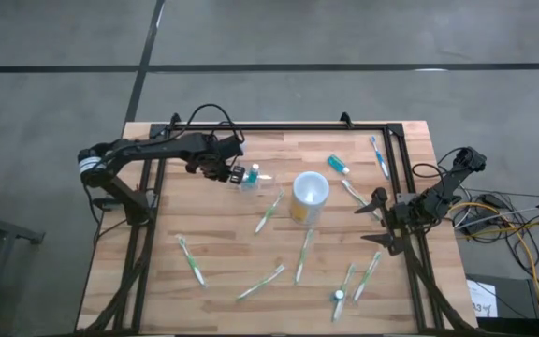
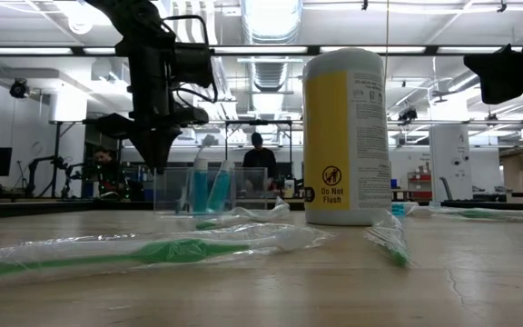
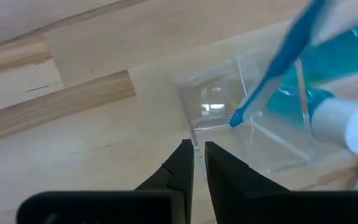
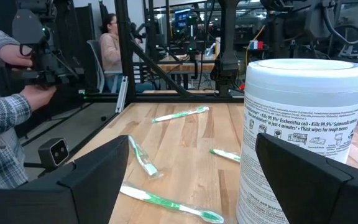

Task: Pick & Place toothbrushing station
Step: Adjust the transparent organizer on the table, then put the green toothbrush into the right section of the transparent organizer

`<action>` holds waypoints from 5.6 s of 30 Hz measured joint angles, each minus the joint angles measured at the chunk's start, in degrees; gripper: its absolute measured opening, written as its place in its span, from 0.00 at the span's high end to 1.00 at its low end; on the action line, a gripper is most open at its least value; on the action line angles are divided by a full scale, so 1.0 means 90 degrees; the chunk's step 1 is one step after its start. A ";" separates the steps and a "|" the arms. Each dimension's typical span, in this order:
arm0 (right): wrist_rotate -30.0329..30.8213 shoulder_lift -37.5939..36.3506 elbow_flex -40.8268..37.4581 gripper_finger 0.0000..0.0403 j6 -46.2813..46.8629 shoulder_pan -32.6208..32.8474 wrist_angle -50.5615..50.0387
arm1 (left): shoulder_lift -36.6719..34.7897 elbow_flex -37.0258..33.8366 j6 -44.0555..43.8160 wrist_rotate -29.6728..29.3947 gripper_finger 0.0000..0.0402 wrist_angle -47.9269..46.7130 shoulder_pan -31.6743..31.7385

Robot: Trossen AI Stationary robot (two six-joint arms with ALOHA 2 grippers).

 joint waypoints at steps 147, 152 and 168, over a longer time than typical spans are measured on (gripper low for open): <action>0.0002 0.0001 -0.0001 0.14 0.0000 0.0000 0.0001 | -0.1550 -0.0961 -0.9660 0.0095 0.67 -0.2348 -0.6011; 0.0002 0.0001 0.0001 0.14 0.0000 0.0002 0.0001 | -0.1564 -0.1512 -0.9630 0.0294 0.67 -0.1742 -0.6059; 0.0001 0.0001 0.0001 0.13 0.0000 0.0002 0.0001 | -0.1603 -0.2721 -0.9276 0.0168 0.67 -0.0411 -0.6061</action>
